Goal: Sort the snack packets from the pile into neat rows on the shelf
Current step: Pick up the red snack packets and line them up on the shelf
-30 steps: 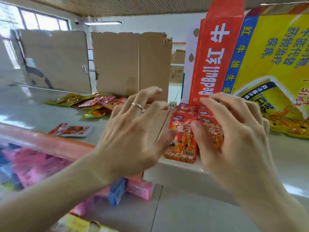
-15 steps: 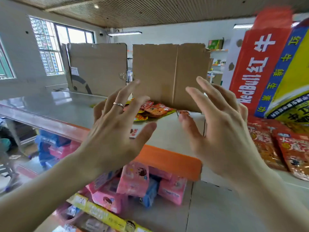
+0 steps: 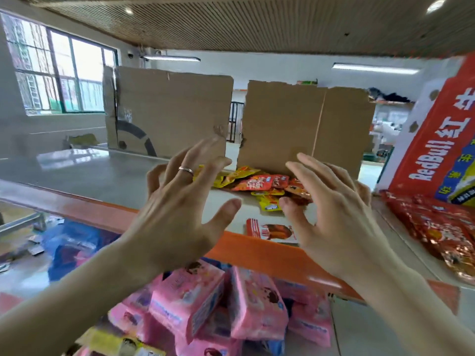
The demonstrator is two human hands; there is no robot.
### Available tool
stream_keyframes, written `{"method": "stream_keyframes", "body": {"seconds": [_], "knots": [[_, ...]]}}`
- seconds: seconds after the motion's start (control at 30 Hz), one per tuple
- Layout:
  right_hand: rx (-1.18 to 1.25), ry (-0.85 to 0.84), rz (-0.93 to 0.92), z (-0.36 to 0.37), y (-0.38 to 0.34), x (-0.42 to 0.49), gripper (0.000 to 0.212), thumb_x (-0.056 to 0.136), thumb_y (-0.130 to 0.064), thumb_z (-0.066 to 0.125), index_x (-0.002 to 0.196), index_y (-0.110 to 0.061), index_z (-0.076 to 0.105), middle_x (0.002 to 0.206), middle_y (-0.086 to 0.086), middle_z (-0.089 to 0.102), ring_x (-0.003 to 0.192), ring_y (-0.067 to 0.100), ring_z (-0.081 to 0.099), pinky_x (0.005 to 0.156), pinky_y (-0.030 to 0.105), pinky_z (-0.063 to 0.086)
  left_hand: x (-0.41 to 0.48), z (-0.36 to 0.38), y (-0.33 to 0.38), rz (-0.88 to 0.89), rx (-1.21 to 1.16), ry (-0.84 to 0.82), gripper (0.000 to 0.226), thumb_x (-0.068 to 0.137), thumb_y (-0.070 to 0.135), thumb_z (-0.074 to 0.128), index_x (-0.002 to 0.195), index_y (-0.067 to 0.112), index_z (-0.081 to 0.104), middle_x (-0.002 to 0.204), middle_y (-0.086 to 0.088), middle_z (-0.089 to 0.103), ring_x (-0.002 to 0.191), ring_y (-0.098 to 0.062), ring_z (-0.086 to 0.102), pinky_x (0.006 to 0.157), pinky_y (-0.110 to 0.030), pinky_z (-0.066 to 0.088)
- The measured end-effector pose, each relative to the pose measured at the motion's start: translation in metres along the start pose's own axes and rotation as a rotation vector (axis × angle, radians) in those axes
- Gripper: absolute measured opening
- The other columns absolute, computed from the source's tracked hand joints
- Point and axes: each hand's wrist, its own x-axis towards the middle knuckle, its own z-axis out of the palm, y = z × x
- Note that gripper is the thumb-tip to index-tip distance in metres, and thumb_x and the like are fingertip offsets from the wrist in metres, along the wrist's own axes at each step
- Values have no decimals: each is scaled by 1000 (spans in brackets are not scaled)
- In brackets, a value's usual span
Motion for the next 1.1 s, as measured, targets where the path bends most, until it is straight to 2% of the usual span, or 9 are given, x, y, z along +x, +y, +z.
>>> {"method": "stream_keyframes", "body": {"seconds": [0.17,0.3,0.47,0.53,0.63,0.7,0.83,0.97,1.1], "knots": [[-98,-28,59,19,-19,11,51,91,-47,43,137,-27,51,145,-9,48,134,13,37,105,44,31,3,-1,-38,26,-64,-41,56,88,64,36,136,36,39,161,15,11,147,-8,9,112,-39,10],[-150,-63,104,22,-16,18,47,88,-47,44,129,-27,57,133,-12,56,124,14,46,90,23,19,9,9,-52,68,-108,-84,55,88,64,35,135,36,42,160,16,13,146,-7,10,111,-37,11],[-173,-87,182,14,-11,30,39,94,-46,50,127,-28,58,131,-13,56,123,15,47,99,41,32,23,25,-54,98,-141,-88,55,88,62,38,136,36,45,160,18,11,146,-5,9,111,-39,12],[-168,-117,183,15,-10,38,35,93,-43,53,124,-29,60,126,-12,59,118,15,50,99,42,38,33,32,-55,100,-151,-73,50,88,59,40,131,35,48,159,17,14,144,-6,11,109,-38,13],[-117,-145,241,23,-5,55,23,91,-44,53,103,-35,70,98,-7,69,92,19,62,81,39,53,53,43,-56,118,-161,-76,45,92,56,35,128,34,50,159,16,16,143,-7,13,110,-43,17],[-50,-213,349,33,-1,72,23,89,-47,55,97,-36,73,91,-1,70,88,20,64,76,38,56,69,49,-57,94,-225,-96,43,94,56,26,123,36,51,157,18,20,141,-4,15,109,-45,18],[-67,-363,470,58,9,104,29,83,-47,63,78,-21,75,77,3,67,75,22,65,71,36,58,103,65,-64,128,-193,-96,40,94,56,25,113,35,53,152,17,30,138,-3,21,103,-37,16],[-66,-403,579,81,19,114,43,80,-43,66,58,-10,49,59,6,44,61,27,51,53,28,39,132,85,-72,152,-221,-156,43,95,54,20,104,33,56,131,22,47,129,1,34,97,-31,14],[-127,-313,572,93,25,111,42,79,-45,67,64,-9,55,61,6,49,66,30,54,57,29,38,131,97,-87,93,-244,-267,50,91,56,9,90,27,49,88,12,50,94,7,45,87,-33,20]]}}
